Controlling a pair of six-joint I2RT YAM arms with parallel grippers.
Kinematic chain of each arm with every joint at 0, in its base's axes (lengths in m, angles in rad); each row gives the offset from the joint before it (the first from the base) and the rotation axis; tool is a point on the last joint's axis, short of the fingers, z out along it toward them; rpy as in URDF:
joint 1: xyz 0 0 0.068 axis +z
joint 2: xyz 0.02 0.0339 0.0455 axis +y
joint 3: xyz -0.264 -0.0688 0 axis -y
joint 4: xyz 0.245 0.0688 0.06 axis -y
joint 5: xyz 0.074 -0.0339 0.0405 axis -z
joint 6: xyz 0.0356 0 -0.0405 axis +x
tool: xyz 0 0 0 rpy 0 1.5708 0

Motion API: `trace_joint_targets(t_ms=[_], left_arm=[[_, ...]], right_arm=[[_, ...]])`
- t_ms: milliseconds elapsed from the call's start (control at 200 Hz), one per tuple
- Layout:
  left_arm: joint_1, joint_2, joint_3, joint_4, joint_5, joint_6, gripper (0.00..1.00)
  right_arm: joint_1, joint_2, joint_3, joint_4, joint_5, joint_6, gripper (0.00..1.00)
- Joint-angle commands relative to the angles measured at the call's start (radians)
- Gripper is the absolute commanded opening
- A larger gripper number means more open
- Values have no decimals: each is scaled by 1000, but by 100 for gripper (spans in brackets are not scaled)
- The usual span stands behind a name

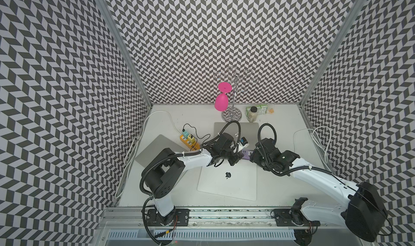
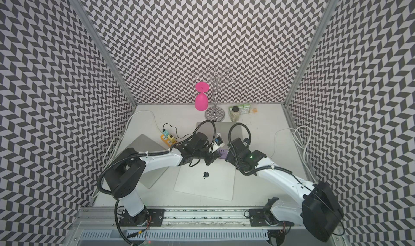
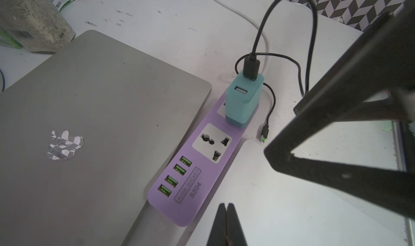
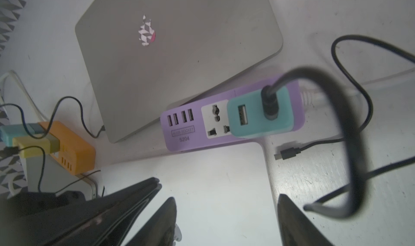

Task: Unplug the laptop charger
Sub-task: Remove the plug from the socket.

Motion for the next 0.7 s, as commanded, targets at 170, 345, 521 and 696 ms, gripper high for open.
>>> trace_joint_targets(t_ms=[170,345,521,696], left_arm=[[4,51,18,17,31,5,0],[3,61,38,30,25,-8,0],[2,102,95,-7,1,-22,0],[2,141,139,-54,-30,-33,0]], right_arm=[[3,75,33,2,161,-5,75],[3,76,26,26,207,-30,76],[3,91,27,24,235,-42,77],[3,95,23,43,273,-61,77]])
